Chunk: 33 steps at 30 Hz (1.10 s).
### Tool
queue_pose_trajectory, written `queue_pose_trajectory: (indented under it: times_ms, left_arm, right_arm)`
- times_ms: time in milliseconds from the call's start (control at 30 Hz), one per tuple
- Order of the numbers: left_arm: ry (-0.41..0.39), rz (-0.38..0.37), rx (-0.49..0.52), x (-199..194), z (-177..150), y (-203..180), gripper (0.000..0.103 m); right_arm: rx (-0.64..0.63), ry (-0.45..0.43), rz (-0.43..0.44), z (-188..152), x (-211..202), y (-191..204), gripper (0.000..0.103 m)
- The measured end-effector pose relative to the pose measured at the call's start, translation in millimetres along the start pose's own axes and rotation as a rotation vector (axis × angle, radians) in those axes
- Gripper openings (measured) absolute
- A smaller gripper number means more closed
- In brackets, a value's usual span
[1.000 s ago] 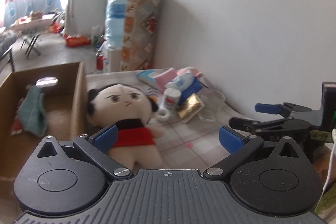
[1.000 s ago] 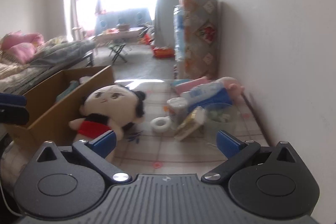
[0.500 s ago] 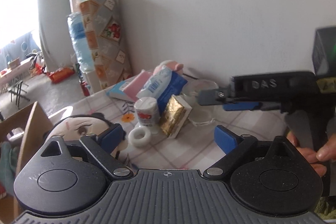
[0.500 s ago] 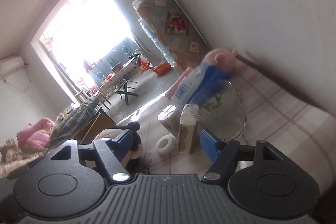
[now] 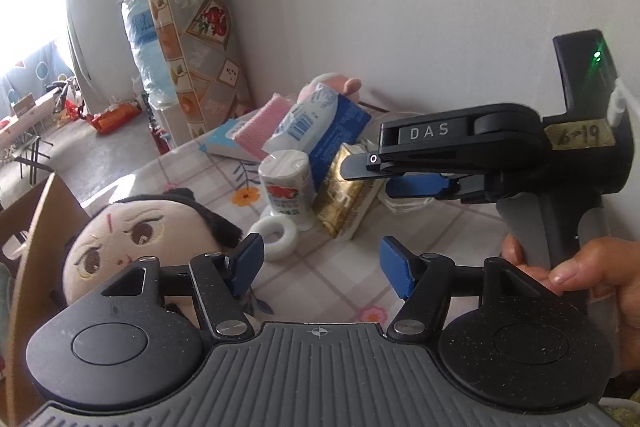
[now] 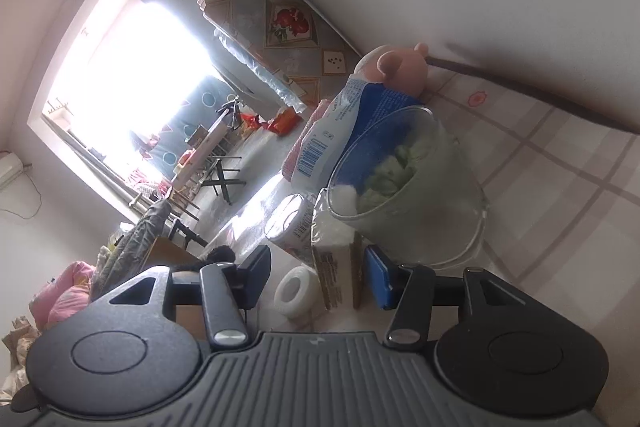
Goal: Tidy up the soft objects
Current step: 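Grasp the white cream jar with the left gripper while the right gripper grasps the gold soap box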
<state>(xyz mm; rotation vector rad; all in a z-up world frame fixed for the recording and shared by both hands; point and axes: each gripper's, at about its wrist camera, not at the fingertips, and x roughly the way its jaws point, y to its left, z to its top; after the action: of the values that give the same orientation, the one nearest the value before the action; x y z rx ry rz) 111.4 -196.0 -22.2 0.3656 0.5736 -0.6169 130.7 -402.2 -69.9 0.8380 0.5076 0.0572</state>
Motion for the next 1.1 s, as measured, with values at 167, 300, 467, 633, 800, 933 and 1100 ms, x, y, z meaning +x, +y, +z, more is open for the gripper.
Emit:
queue_pose_trajectory:
  times_ms: [167, 300, 467, 633, 800, 933, 1100]
  left_arm:
    - [-0.019, 0.025, 0.001, -8.3, 4.8, 10.6, 0.065]
    - [-0.034, 0.034, -0.034, -10.7, 10.6, 20.0, 0.066]
    - [-0.019, -0.006, -0.156, 2.4, 29.1, 37.9, 0.074]
    - [0.016, -0.060, -0.221, 29.5, 54.1, 43.0, 0.080]
    - [0.089, -0.052, -0.259, 72.9, 75.5, 43.9, 0.081]
    - [0.147, -0.009, -0.261, 107.5, 81.3, 42.4, 0.081]
    - [0.223, 0.034, -0.265, 136.2, 77.5, 42.2, 0.067]
  right_arm:
    - [0.041, -0.024, -0.032, -3.4, 12.3, -4.2, 0.034]
    - [0.069, -0.034, -0.021, -4.9, 6.2, -14.5, 0.028]
    - [0.041, -0.030, -0.009, -13.3, -19.9, -17.2, 0.028]
    - [-0.017, -0.027, -0.015, -23.7, -44.7, -19.5, 0.027]
    - [-0.024, -0.036, 0.001, -25.8, -52.5, -26.1, 0.027]
    - [-0.019, -0.034, 0.019, -24.3, -49.4, -29.8, 0.027]
    - [-0.019, -0.034, 0.035, -24.2, -45.9, -33.9, 0.027]
